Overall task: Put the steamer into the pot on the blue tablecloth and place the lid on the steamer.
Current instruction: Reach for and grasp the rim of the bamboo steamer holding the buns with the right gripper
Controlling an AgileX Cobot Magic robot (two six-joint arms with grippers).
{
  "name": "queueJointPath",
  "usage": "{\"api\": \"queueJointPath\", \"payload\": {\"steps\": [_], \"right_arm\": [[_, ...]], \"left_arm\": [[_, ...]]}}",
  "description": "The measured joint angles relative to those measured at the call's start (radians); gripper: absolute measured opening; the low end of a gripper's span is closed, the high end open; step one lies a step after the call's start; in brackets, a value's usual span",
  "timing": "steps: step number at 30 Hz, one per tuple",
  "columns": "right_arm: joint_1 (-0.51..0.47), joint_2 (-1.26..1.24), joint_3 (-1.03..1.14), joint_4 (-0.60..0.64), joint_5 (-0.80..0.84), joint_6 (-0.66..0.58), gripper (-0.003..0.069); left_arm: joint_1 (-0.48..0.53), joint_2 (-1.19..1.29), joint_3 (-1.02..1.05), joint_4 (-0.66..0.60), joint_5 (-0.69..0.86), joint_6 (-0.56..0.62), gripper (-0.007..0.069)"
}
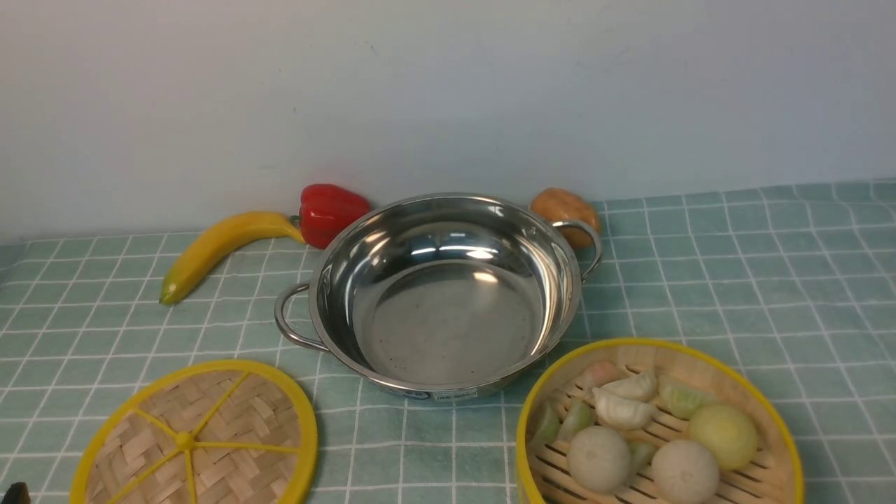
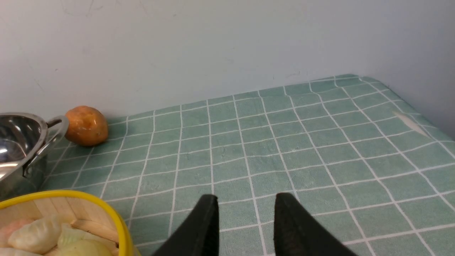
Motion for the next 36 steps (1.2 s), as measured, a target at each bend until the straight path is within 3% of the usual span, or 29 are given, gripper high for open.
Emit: {"api": "queueJointPath", "payload": {"steps": [10,13,14,15,21,36], "right_arm": [[0.000,0.000,0.000,0.011,-0.001,0.004,0.0240],[0.000,0.000,0.000,0.145,-0.049,0.073,0.0240],[0.000,0.000,0.000,0.207,-0.069,0.107,0.0240],[0.000,0.000,0.000,0.366,-0.110,0.177,0.0240],[0.000,-0.001,0.000,0.737,-0.160,0.321,0.0240],[0.000,-0.002,0.000,0.895,-0.315,0.406,0.0240]], "left_arm": [[0.000,0.000,0.000,-0.008,-0.002,-0.005,0.0243],[0.000,0.000,0.000,-0.103,-0.045,-0.067,0.0243],[0.000,0.000,0.000,-0.168,-0.072,-0.107,0.0243],[0.000,0.000,0.000,-0.290,-0.123,-0.196,0.0243],[0.000,0.000,0.000,-0.627,-0.214,-0.378,0.0243],[0.000,0.000,0.001,-0.668,-0.276,-0.411,0.0243]]}}
